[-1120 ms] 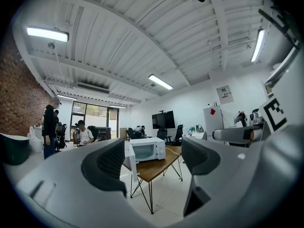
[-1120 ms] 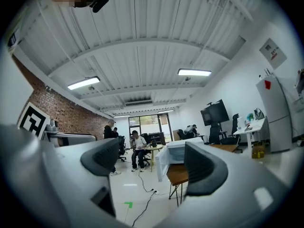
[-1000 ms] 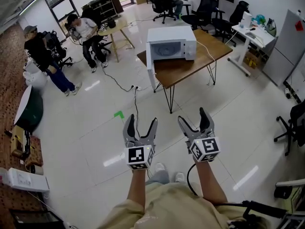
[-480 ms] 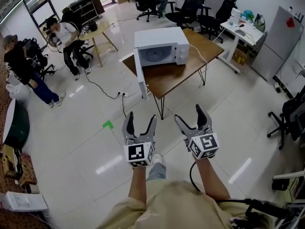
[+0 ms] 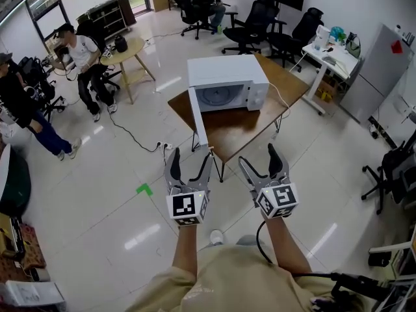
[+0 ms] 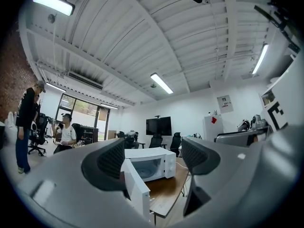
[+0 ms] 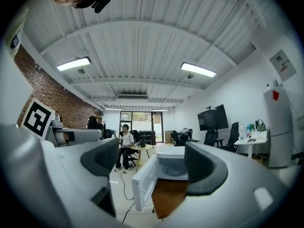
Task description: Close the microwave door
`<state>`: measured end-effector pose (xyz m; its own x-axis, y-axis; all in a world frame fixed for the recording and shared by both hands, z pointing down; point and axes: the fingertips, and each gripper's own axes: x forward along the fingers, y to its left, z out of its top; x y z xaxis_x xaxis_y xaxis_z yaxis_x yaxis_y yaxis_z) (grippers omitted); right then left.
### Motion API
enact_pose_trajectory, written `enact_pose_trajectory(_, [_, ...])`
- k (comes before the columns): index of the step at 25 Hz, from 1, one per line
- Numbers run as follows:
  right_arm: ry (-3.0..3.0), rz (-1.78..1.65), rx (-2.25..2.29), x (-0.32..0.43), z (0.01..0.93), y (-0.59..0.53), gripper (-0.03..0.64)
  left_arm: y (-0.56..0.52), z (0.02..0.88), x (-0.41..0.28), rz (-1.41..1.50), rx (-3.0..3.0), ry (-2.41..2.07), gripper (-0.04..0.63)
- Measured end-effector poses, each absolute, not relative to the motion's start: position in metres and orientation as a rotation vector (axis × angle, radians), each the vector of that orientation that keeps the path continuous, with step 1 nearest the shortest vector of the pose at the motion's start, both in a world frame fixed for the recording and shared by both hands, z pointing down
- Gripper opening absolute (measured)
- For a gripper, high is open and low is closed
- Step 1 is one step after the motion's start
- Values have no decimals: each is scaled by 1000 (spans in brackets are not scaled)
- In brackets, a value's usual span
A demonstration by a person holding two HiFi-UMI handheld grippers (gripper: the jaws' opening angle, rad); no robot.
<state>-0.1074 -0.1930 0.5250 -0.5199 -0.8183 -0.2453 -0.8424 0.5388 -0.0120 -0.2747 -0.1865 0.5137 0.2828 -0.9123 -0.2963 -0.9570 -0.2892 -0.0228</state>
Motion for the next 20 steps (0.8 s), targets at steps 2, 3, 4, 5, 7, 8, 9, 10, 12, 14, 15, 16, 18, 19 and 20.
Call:
enact_pose_trajectory(2, [2563, 146, -1407, -114, 530, -211, 419, -206, 517, -279, 335, -2367, 1733, 377])
enact_pose_trajectory(3, [2566, 141, -1410, -116, 531, -219, 419, -214, 519, -280, 330, -2376, 1731, 377])
enact_pose_trajectory(4, [2567, 140, -1414, -115, 532, -227, 419, -222, 521, -279, 325, -2385, 1729, 377])
enact_pose_trajectory(5, [2565, 140, -1417, -114, 531, -235, 419, -230, 522, -276, 321, -2393, 1727, 377])
enact_pose_trajectory(7, [2556, 135, -1419, -106, 528, -252, 417, -245, 521, -270, 315, -2399, 1723, 377])
enact_pose_trajectory(8, [2550, 129, -1417, -101, 527, -262, 417, -254, 519, -266, 311, -2396, 1722, 377])
enact_pose_trajectory(9, [2546, 123, -1410, -97, 526, -273, 417, -263, 518, -261, 307, -2391, 1722, 377])
enact_pose_trajectory(10, [2545, 117, -1399, -91, 525, -286, 417, -273, 517, -256, 300, -2383, 1725, 377])
enact_pose_trajectory(12, [2552, 108, -1365, -78, 526, -312, 417, -295, 516, -242, 284, -2359, 1743, 376])
enact_pose_trajectory(14, [2566, 96, -1325, -62, 525, -341, 416, -319, 514, -225, 266, -2330, 1770, 376])
enact_pose_trajectory(15, [2569, 89, -1304, -53, 523, -354, 416, -330, 511, -215, 258, -2317, 1781, 376])
enact_pose_trajectory(16, [2570, 88, -1284, -43, 518, -366, 416, -340, 506, -203, 253, -2305, 1788, 376])
enact_pose_trajectory(18, [2571, 113, -1243, -22, 506, -384, 414, -355, 495, -180, 255, -2274, 1801, 376])
enact_pose_trajectory(19, [2571, 128, -1222, -12, 500, -393, 414, -363, 490, -169, 258, -2256, 1811, 376])
enact_pose_trajectory(20, [2570, 137, -1200, -3, 495, -403, 414, -371, 487, -159, 259, -2239, 1824, 374])
